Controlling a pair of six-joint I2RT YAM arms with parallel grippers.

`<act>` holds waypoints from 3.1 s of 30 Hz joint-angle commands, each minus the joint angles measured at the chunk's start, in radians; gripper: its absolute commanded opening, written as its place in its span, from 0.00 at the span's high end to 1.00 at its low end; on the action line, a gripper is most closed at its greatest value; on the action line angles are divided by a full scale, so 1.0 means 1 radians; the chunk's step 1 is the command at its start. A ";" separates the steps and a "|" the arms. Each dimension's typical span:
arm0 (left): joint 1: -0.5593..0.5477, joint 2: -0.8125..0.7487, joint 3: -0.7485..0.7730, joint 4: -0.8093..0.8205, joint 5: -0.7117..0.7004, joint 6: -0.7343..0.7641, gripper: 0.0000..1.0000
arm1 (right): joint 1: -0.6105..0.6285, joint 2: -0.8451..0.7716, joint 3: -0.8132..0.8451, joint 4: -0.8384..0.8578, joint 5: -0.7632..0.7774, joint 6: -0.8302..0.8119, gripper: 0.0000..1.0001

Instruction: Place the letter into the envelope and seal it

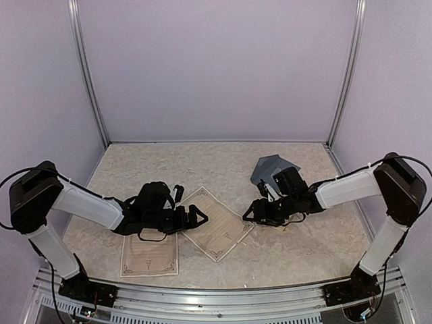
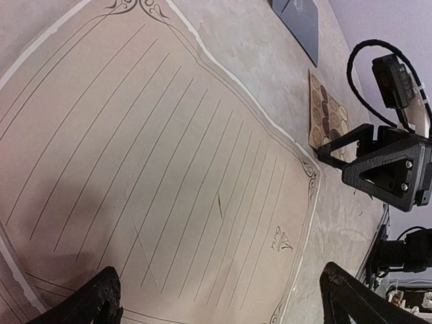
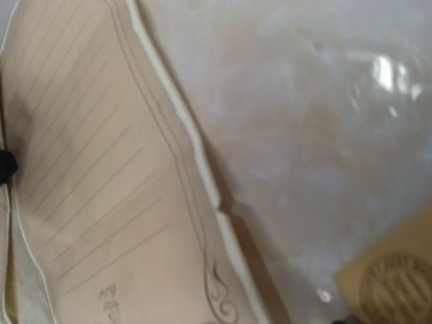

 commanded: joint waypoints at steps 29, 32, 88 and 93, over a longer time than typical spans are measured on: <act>-0.008 0.048 -0.017 -0.019 -0.038 -0.003 0.02 | -0.042 0.190 0.135 -0.005 -0.234 -0.047 0.78; -0.008 0.043 -0.016 -0.023 -0.043 -0.003 0.02 | -0.043 0.186 0.129 0.008 -0.240 -0.038 0.81; -0.032 -0.001 -0.011 -0.065 -0.111 0.010 0.02 | -0.068 0.124 -0.001 0.263 -0.358 0.117 1.00; -0.036 -0.110 -0.004 -0.093 -0.176 0.070 0.01 | -0.081 0.047 0.005 0.230 -0.367 0.083 1.00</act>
